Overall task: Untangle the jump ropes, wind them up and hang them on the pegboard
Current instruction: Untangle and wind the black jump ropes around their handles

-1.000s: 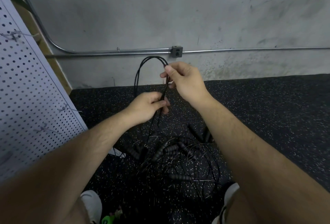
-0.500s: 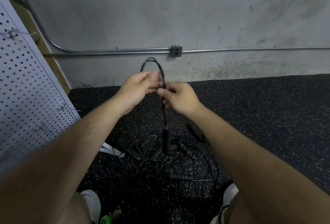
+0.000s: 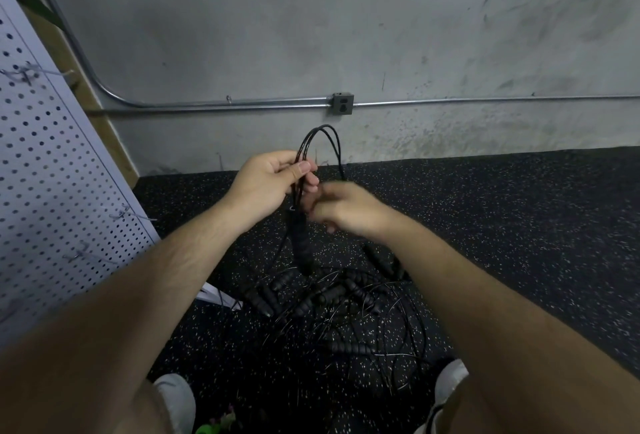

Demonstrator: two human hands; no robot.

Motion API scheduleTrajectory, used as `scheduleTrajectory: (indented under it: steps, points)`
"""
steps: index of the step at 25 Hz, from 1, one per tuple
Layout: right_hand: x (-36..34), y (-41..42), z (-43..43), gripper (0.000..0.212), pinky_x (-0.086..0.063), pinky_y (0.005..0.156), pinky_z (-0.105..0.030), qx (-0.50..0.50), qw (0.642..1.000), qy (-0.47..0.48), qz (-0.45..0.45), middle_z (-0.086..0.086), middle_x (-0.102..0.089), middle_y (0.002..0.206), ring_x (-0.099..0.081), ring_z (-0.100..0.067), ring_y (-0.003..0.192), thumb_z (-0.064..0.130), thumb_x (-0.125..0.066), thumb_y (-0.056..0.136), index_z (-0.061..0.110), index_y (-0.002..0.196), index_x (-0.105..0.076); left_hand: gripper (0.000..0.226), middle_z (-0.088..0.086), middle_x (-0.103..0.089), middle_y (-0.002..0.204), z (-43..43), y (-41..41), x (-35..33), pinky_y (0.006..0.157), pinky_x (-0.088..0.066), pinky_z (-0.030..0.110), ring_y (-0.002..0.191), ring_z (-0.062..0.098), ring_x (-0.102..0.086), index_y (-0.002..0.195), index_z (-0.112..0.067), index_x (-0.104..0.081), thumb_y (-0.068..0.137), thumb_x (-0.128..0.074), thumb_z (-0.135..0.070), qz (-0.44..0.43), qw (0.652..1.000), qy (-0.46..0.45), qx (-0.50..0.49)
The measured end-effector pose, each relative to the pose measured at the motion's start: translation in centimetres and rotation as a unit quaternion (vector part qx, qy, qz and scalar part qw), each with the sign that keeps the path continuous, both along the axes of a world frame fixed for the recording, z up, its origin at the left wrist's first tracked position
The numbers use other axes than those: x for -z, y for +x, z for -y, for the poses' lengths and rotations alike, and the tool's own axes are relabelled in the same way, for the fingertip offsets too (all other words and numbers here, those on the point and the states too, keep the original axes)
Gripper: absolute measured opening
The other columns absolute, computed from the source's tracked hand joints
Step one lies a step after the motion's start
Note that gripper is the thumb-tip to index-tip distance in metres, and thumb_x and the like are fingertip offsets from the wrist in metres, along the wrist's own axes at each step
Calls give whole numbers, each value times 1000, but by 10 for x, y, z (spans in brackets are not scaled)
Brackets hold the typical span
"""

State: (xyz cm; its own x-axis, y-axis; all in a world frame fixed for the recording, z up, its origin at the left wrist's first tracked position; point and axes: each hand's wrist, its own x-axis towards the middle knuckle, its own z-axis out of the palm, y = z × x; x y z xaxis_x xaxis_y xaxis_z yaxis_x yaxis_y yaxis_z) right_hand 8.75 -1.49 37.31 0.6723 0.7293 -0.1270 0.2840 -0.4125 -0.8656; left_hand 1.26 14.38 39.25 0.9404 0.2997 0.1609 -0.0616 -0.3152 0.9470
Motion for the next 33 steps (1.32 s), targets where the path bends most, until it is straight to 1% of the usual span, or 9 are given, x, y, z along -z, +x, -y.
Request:
scheduleTrajectory:
  steps: [2,7,11,16,21,24,27,29,33]
  points:
    - [16,-5,-3,19,-56,61,-22,-33,997,-74,14,-5,-71,107,-63,-10,69,22,-73,91,15,107,-67,17,5,-76,87,-1,-1,-2,62,-50,12,73,9,-73,105,-7,-71,103,-55,-10,3,1000,-13,-3]
    - [30,-18,-19,46,-61,73,-36,6,998,-24,57,4,-71,93,-70,-14,75,51,-80,80,17,107,-65,16,8,-77,90,-5,-2,1,64,-53,15,76,11,-73,104,-9,-72,102,-57,-11,4,999,-38,-8]
    - [25,-23,-26,13,-51,59,-30,50,989,22,141,5,-62,73,-62,-12,57,28,-64,99,15,95,-64,16,4,-78,92,-8,0,8,73,-57,22,84,14,-74,100,-16,-74,101,-59,-12,5,999,-39,-6]
    - [-1,-19,-19,18,-56,54,-24,63,991,110,53,-7,-71,74,-65,-8,56,18,-63,100,11,86,-72,19,6,-78,103,-16,0,10,81,-61,33,99,21,-73,112,-14,-71,104,-55,-18,25,989,-145,-23]
    - [-17,-8,-19,23,-60,68,-42,115,964,238,-20,-15,-71,80,-66,-27,70,17,-63,99,-3,94,-73,20,7,-77,101,-20,-2,30,93,-58,44,101,25,-72,109,-14,-75,102,-58,-22,-30,988,-150,10]
    - [-28,1,-16,27,-59,70,-41,150,950,272,-23,-16,-72,82,-66,-28,73,19,-63,99,-6,94,-71,20,5,-78,107,-4,-12,53,95,-54,39,106,21,-72,113,-12,-73,102,-58,-20,-90,987,-109,80]
    - [-33,13,-13,27,-60,74,-38,181,934,305,-47,-12,-70,81,-67,-23,73,21,-62,100,-5,94,-70,16,3,-79,99,13,-20,69,84,-54,28,97,14,-74,107,-14,-75,101,-60,-17,-118,988,-72,75]
    - [-28,15,-10,32,-59,81,-41,197,948,250,-35,-4,-70,80,-70,-19,72,31,-61,100,1,95,-69,16,5,-79,94,16,-19,66,74,-56,26,90,14,-75,104,-10,-74,101,-59,-13,-100,991,-89,31]
    - [-1,-5,-5,10,-51,61,-32,182,982,14,42,1,-66,81,-64,-17,67,26,-62,93,17,93,-59,14,2,-78,88,11,-8,48,76,-59,33,81,15,-73,99,-13,-76,100,-61,-11,-49,991,-125,-9]
